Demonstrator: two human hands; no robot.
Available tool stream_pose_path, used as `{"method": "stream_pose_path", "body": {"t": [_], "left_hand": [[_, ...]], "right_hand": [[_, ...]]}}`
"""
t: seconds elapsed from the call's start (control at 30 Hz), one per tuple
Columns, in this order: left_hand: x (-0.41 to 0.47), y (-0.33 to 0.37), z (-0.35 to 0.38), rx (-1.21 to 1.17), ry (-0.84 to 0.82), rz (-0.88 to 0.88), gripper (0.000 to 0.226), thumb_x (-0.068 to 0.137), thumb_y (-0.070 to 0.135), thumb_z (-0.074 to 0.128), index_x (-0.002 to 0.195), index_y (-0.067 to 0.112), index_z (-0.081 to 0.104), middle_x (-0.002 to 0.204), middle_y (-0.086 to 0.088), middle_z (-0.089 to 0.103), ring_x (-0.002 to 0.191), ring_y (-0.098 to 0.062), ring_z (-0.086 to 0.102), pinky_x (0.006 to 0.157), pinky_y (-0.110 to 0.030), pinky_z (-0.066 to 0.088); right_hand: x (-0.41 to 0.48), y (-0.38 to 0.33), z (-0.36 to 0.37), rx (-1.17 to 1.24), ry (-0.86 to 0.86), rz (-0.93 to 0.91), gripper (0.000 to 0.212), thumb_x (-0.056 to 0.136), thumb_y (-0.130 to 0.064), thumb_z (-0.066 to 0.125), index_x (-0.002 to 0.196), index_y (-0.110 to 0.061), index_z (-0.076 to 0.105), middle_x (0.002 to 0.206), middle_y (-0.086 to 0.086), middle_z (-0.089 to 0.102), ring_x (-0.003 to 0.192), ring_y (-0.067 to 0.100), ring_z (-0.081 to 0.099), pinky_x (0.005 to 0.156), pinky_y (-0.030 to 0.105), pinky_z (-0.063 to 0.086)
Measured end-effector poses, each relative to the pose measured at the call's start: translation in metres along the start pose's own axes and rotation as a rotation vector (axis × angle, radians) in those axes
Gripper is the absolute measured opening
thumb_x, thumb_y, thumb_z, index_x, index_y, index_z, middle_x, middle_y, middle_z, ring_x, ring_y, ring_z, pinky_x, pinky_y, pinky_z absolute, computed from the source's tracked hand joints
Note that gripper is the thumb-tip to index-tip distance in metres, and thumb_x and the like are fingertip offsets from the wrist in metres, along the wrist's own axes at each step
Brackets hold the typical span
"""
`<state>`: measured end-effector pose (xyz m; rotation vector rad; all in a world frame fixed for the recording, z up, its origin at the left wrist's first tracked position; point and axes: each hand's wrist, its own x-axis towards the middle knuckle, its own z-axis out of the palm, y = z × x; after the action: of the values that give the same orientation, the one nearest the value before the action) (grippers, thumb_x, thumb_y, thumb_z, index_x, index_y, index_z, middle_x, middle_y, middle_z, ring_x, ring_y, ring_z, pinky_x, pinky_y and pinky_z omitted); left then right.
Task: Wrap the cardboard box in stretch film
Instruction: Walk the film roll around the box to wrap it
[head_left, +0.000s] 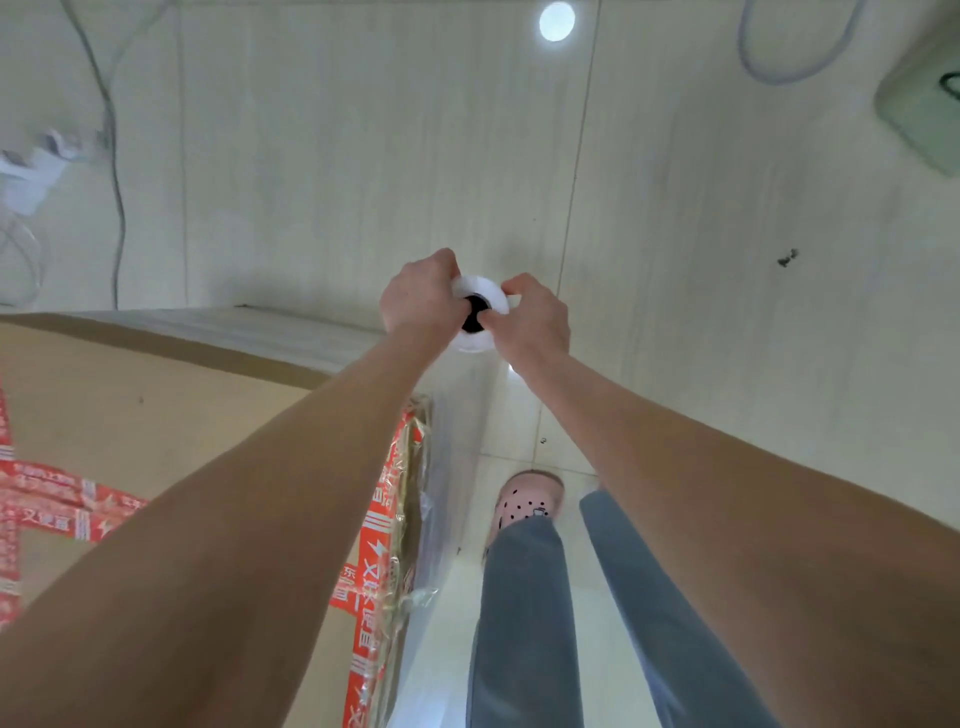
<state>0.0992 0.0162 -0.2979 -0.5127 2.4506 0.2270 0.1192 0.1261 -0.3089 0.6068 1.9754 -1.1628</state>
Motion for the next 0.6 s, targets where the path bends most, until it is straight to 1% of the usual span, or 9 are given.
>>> {"method": "stream_pose_path", "body": {"t": [0.1, 0.17, 0.23, 0.3, 0.37, 0.43, 0.47, 0.53, 0.6], "left_hand": [[0.001, 0.002, 0.000, -0.013, 0.012, -0.028, 0.026, 0.080, 0.017, 0.058, 0.106, 0.016, 0.056, 0.100, -0.007, 0.063, 0.078, -0.023, 0.046, 0.064, -0.030, 0.033], [0.000, 0.003, 0.001, -0.038, 0.007, -0.029, 0.027, 0.081, 0.018, 0.059, 0.107, 0.014, 0.055, 0.100, -0.008, 0.063, 0.079, -0.023, 0.046, 0.064, -0.031, 0.033], [-0.003, 0.003, 0.002, -0.080, -0.003, -0.045, 0.027, 0.081, 0.020, 0.060, 0.107, 0.013, 0.055, 0.100, -0.009, 0.063, 0.080, -0.024, 0.048, 0.064, -0.030, 0.033], [-0.004, 0.001, 0.002, -0.119, -0.029, -0.069, 0.028, 0.081, 0.024, 0.061, 0.106, 0.012, 0.055, 0.099, -0.009, 0.063, 0.086, -0.027, 0.055, 0.065, -0.030, 0.035], [-0.003, -0.001, 0.003, -0.141, -0.059, -0.100, 0.029, 0.081, 0.027, 0.063, 0.104, 0.011, 0.054, 0.100, -0.010, 0.063, 0.093, -0.029, 0.059, 0.066, -0.030, 0.036], [0.000, -0.004, 0.001, -0.188, -0.067, -0.159, 0.028, 0.081, 0.027, 0.063, 0.100, 0.010, 0.054, 0.099, -0.011, 0.063, 0.093, -0.030, 0.059, 0.066, -0.031, 0.038], [0.001, -0.005, 0.001, -0.217, -0.068, -0.186, 0.027, 0.080, 0.027, 0.064, 0.098, 0.010, 0.053, 0.098, -0.010, 0.063, 0.092, -0.030, 0.059, 0.066, -0.031, 0.039], [0.005, -0.005, -0.001, -0.254, -0.071, -0.206, 0.025, 0.080, 0.028, 0.064, 0.094, 0.011, 0.052, 0.092, -0.008, 0.061, 0.087, -0.029, 0.059, 0.064, -0.031, 0.040], [0.010, -0.006, -0.004, -0.272, -0.074, -0.202, 0.024, 0.080, 0.029, 0.063, 0.091, 0.013, 0.050, 0.088, -0.006, 0.058, 0.082, -0.027, 0.057, 0.063, -0.030, 0.039]], "right_hand": [[0.004, -0.004, -0.001, -0.005, -0.004, -0.002, 0.027, 0.085, -0.019, 0.060, 0.111, -0.024, 0.056, 0.094, -0.004, 0.053, 0.084, 0.022, 0.058, 0.069, 0.027, 0.045], [0.005, -0.006, -0.003, -0.026, -0.006, -0.007, 0.027, 0.085, -0.017, 0.058, 0.112, -0.024, 0.056, 0.094, -0.003, 0.054, 0.082, 0.021, 0.057, 0.067, 0.026, 0.043], [0.005, -0.007, -0.006, -0.056, -0.020, -0.021, 0.029, 0.085, -0.015, 0.056, 0.112, -0.024, 0.056, 0.096, -0.001, 0.056, 0.080, 0.021, 0.057, 0.065, 0.027, 0.042], [0.006, -0.009, -0.007, -0.092, -0.036, -0.030, 0.032, 0.086, -0.015, 0.054, 0.116, -0.026, 0.056, 0.102, 0.000, 0.059, 0.082, 0.022, 0.058, 0.066, 0.027, 0.042], [0.009, -0.015, -0.006, -0.145, -0.053, -0.050, 0.038, 0.086, -0.017, 0.054, 0.122, -0.030, 0.056, 0.112, 0.000, 0.062, 0.092, 0.023, 0.060, 0.071, 0.026, 0.042], [0.014, -0.022, -0.004, -0.176, -0.052, -0.054, 0.043, 0.087, -0.018, 0.054, 0.128, -0.031, 0.054, 0.121, 0.000, 0.060, 0.104, 0.022, 0.059, 0.079, 0.025, 0.042], [0.016, -0.025, -0.003, -0.175, -0.046, -0.043, 0.045, 0.086, -0.017, 0.055, 0.130, -0.029, 0.052, 0.123, 0.000, 0.059, 0.107, 0.023, 0.059, 0.080, 0.025, 0.041], [0.020, -0.030, -0.003, -0.176, -0.023, -0.018, 0.045, 0.086, -0.017, 0.055, 0.130, -0.026, 0.050, 0.122, 0.003, 0.057, 0.105, 0.024, 0.058, 0.078, 0.026, 0.042], [0.025, -0.034, -0.001, -0.193, -0.002, -0.024, 0.040, 0.084, -0.019, 0.057, 0.124, -0.025, 0.054, 0.116, 0.002, 0.059, 0.099, 0.023, 0.059, 0.075, 0.027, 0.043]]}}
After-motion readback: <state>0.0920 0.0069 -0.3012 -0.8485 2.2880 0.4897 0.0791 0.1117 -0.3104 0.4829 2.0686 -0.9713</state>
